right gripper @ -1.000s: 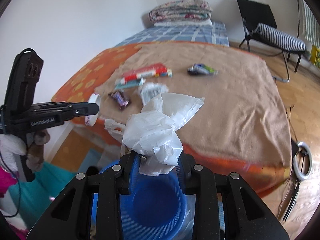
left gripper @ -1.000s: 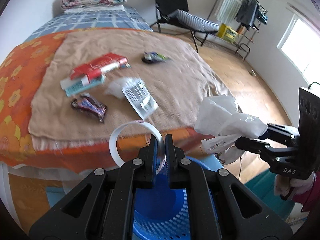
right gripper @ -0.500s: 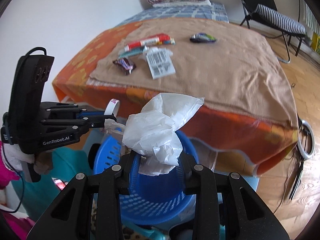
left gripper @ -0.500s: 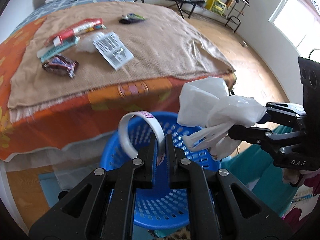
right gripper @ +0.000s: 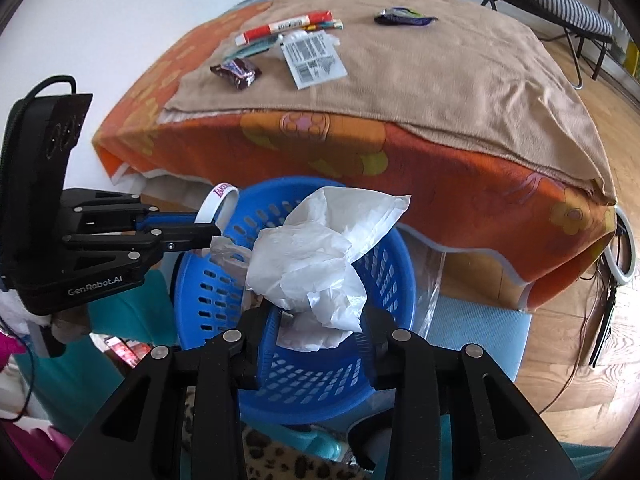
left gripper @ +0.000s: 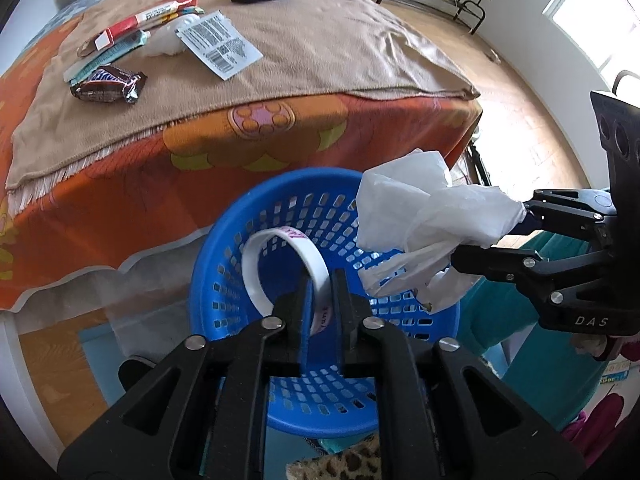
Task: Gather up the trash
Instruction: 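Open both grippers to drop the items into the blue basket, then grasp the Snickers wrapper with the left gripper while the right approaches the barcode sheet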
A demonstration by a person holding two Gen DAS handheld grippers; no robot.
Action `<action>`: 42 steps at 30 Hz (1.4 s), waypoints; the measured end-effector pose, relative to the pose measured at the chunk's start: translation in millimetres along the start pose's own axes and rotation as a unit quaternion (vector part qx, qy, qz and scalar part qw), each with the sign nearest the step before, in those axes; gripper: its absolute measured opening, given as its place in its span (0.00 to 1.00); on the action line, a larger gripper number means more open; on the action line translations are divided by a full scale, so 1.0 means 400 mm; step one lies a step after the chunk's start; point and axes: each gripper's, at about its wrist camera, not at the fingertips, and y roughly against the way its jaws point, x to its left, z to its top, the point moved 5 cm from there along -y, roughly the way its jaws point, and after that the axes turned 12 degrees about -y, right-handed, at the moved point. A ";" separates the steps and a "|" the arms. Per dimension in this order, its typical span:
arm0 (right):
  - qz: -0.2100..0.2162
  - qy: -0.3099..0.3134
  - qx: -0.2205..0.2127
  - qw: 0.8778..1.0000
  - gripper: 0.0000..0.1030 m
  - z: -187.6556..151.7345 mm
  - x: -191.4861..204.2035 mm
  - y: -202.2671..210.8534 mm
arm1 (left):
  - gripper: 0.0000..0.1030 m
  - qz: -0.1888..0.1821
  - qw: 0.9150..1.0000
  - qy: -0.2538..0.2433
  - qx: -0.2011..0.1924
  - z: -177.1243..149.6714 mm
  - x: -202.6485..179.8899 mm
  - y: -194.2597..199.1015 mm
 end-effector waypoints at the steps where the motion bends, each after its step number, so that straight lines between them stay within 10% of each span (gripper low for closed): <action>1: 0.000 0.000 0.003 1.000 0.34 -0.002 0.001 -0.005 | 0.30 0.001 1.000 0.000 0.002 -0.002 0.000 -0.001; 10: 0.001 -0.020 0.029 0.999 0.57 -0.013 -0.013 -0.017 | 0.56 0.005 1.000 0.017 0.006 0.000 0.023 -0.002; 30: -0.003 -0.031 0.022 0.999 0.58 0.015 -0.021 -0.004 | 0.56 0.035 0.999 0.039 -0.001 0.017 0.068 0.022; 42: -0.010 0.004 -0.043 0.999 0.58 0.189 0.002 0.039 | 0.56 0.081 0.990 0.117 -0.028 0.105 0.243 0.105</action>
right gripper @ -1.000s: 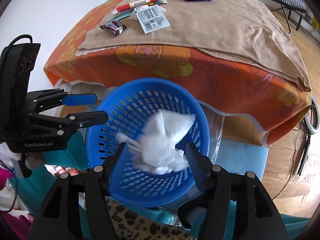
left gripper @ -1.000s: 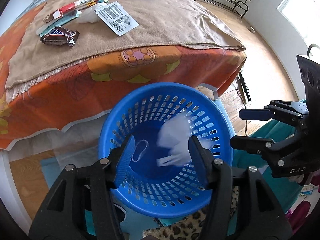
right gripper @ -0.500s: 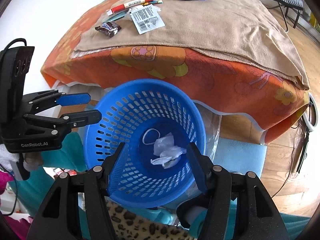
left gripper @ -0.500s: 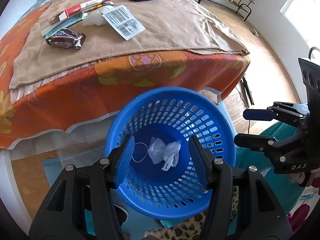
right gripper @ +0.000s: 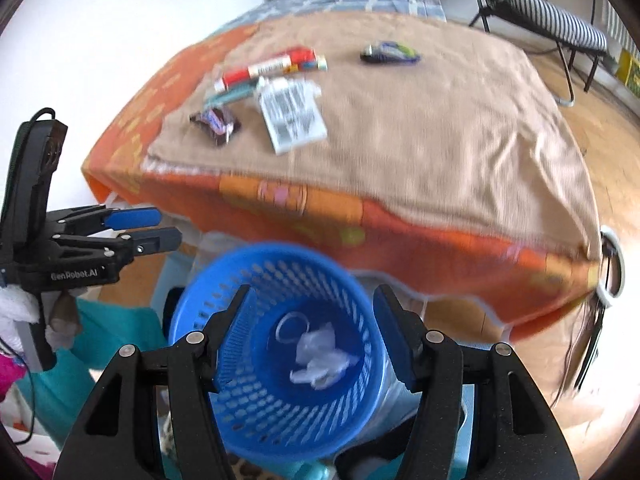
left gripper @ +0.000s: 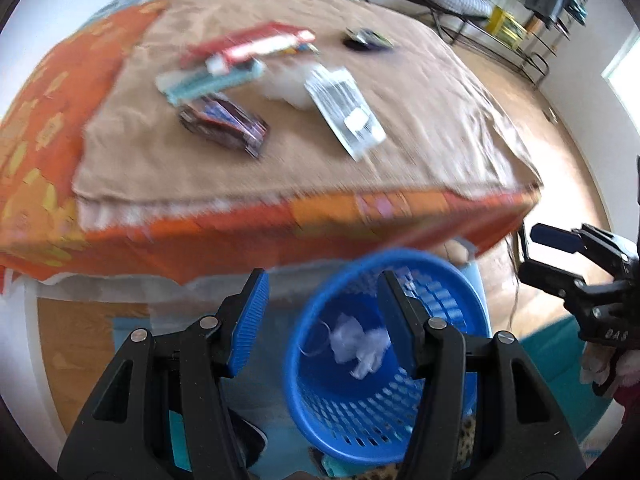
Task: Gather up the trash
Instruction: 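Grasp the Snickers wrapper with the left gripper while the right approaches the barcode sheet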
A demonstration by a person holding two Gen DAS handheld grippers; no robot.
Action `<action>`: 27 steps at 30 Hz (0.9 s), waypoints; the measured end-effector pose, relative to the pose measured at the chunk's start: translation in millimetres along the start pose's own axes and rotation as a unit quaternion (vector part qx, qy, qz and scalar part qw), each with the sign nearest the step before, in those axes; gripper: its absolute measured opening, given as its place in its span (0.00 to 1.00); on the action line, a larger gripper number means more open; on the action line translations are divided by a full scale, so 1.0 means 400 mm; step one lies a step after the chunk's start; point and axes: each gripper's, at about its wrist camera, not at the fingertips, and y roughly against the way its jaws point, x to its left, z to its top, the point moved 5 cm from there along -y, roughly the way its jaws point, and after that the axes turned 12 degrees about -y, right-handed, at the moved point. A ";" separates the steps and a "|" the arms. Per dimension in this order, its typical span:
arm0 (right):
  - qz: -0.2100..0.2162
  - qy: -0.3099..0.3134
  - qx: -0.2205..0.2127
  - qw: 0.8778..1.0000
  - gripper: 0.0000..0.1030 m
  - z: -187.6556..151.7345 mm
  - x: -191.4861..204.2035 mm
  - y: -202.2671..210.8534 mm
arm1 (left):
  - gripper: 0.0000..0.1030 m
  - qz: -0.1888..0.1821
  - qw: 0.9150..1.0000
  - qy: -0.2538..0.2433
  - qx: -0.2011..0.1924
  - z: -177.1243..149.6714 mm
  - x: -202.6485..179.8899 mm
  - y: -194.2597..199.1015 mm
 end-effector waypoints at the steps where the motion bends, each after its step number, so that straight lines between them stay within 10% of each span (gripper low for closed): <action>1: 0.001 0.013 -0.009 1.000 0.59 0.020 0.007 -0.002 | 0.56 0.006 1.000 0.007 -0.004 0.014 0.018 0.004; 13: 0.028 0.038 -0.024 0.999 0.68 0.203 0.050 -0.085 | 0.67 0.014 0.985 0.170 -0.027 0.166 0.256 -0.041; 27: 0.028 0.060 -0.013 0.998 0.68 0.282 0.095 -0.230 | 0.67 0.020 0.979 0.202 0.003 0.216 0.277 -0.161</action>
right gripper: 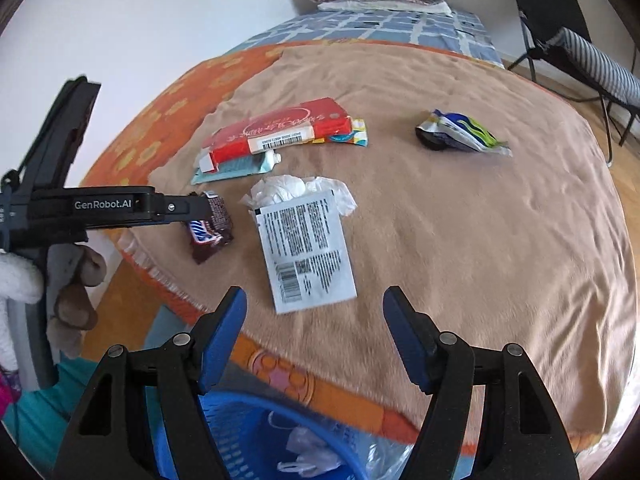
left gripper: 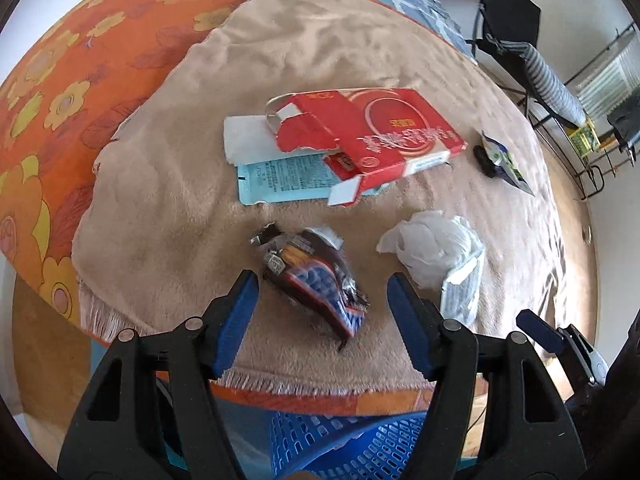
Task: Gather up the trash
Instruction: 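Grasp the Snickers wrapper with the left gripper while the right approaches the barcode sheet, then grasp the barcode label sheet with the right gripper and lift it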
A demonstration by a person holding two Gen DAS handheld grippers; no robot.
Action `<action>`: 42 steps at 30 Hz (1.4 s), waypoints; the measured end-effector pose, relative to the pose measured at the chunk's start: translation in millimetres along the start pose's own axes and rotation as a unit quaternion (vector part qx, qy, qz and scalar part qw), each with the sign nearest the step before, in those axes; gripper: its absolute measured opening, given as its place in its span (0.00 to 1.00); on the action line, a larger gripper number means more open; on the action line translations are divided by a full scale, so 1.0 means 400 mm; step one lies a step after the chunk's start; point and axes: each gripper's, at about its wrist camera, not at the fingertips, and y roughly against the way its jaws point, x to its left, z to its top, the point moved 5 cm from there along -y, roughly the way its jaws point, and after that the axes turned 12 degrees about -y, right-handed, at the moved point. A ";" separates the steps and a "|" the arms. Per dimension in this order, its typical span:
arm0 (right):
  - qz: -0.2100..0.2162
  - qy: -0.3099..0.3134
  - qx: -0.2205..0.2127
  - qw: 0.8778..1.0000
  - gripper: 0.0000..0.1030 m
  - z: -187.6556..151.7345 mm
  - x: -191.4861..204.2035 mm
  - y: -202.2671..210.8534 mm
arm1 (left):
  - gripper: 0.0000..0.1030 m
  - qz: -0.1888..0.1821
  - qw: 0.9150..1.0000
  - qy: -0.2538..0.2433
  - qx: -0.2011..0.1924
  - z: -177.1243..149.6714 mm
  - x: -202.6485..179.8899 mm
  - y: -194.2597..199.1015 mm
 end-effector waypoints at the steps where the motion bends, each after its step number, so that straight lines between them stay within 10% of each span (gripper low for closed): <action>1: -0.002 0.010 0.003 1.000 0.68 0.003 0.008 -0.014 | 0.67 -0.003 1.000 0.006 0.003 -0.001 0.004 -0.007; 25: -0.014 0.028 0.040 0.999 0.68 0.040 0.012 -0.135 | 0.23 -0.022 1.000 -0.021 -0.001 0.003 -0.025 -0.032; 42: -0.027 0.039 0.029 0.998 0.68 0.035 0.016 -0.125 | 0.22 -0.025 0.999 -0.033 -0.014 0.000 -0.030 -0.012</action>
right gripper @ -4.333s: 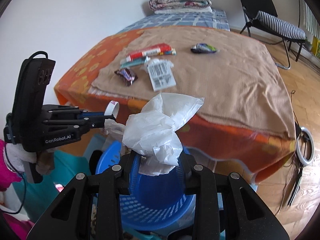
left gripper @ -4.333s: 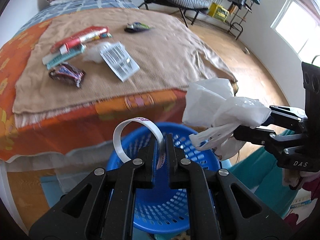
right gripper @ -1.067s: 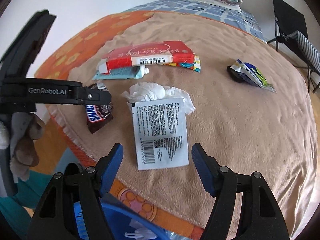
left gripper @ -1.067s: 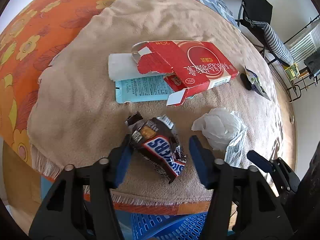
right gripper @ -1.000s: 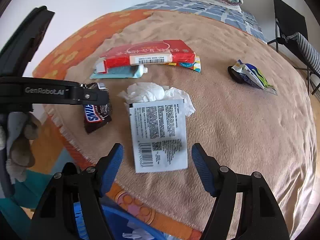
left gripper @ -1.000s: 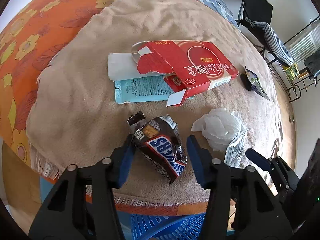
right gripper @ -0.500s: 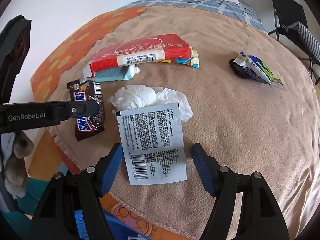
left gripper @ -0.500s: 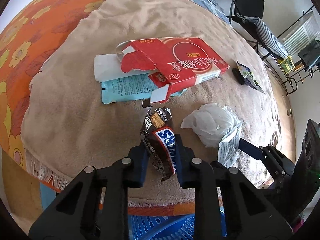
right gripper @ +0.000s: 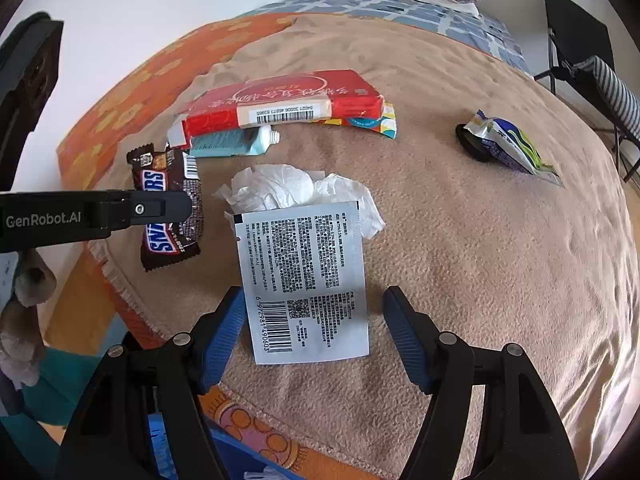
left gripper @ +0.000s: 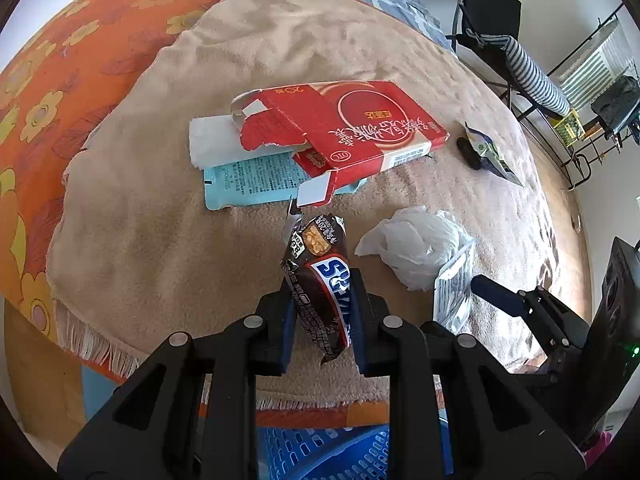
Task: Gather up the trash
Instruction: 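Grasp the barcode label sheet with the right gripper and lift it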
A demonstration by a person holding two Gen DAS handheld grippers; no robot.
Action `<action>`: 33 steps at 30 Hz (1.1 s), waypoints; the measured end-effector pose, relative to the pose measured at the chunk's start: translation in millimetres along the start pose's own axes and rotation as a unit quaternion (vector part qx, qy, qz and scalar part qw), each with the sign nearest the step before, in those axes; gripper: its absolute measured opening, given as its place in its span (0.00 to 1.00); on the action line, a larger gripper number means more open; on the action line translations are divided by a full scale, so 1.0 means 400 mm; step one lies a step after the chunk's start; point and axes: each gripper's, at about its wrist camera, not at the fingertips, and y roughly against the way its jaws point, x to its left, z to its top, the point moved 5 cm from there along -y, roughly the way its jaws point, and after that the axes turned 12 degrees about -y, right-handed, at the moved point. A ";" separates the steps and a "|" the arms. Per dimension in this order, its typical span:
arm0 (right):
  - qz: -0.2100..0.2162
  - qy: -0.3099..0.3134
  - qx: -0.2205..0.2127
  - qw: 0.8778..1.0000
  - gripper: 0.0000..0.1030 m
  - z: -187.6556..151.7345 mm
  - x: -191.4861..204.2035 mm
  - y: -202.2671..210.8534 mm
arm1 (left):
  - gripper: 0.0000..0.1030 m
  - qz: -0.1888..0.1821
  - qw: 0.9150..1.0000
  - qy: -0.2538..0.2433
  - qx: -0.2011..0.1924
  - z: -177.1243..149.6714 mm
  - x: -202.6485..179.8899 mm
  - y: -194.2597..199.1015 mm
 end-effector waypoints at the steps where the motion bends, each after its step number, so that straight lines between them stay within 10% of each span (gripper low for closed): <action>1: 0.001 -0.001 -0.002 1.000 0.67 0.000 -0.001 0.003 | 0.22 0.000 1.000 -0.001 -0.001 0.000 -0.001 0.002; 33: 0.039 -0.016 0.001 0.999 0.48 0.002 -0.012 0.021 | 0.22 -0.002 1.000 -0.006 -0.007 -0.006 -0.012 0.012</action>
